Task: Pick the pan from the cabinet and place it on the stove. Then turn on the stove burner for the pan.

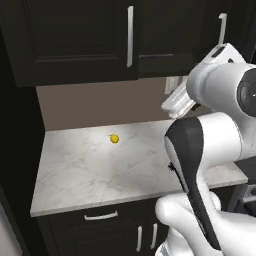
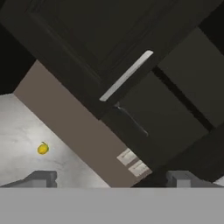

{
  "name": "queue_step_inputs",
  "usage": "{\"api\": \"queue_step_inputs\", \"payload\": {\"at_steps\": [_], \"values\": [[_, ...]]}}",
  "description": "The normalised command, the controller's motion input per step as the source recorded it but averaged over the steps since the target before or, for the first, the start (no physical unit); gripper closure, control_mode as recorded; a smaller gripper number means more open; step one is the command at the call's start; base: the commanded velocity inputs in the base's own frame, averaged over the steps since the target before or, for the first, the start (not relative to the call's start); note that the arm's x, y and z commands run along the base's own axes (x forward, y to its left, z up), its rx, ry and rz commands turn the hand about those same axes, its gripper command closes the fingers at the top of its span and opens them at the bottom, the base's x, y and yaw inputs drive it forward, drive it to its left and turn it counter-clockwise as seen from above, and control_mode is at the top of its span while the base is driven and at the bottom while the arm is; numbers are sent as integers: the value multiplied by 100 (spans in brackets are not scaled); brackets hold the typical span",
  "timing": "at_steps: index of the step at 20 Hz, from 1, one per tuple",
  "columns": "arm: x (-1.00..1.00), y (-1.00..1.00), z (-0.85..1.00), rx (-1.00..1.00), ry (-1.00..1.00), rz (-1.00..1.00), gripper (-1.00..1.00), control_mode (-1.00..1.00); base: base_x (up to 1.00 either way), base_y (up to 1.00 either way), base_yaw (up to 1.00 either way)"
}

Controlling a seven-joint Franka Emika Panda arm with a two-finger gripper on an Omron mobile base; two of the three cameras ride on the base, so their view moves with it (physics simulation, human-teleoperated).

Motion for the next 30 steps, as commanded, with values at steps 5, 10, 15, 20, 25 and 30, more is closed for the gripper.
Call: {"api": "queue_step_inputs", "payload": {"at_steps": [5, 10, 15, 20, 25, 30], "values": [[68, 26, -30, -27, 21, -21, -100, -100, 0, 0, 0], [74, -1, -23, -18, 14, -17, -100, -100, 0, 0, 0], [66, -28, -11, -11, 7, -10, -100, -100, 0, 0, 0], [55, -42, -10, -7, 5, -7, -100, -100, 0, 0, 0], [30, -55, -9, -4, 5, -6, -100, -100, 0, 0, 0], [0, -70, -9, -1, 2, -9, -100, -100, 0, 0, 0]]}}
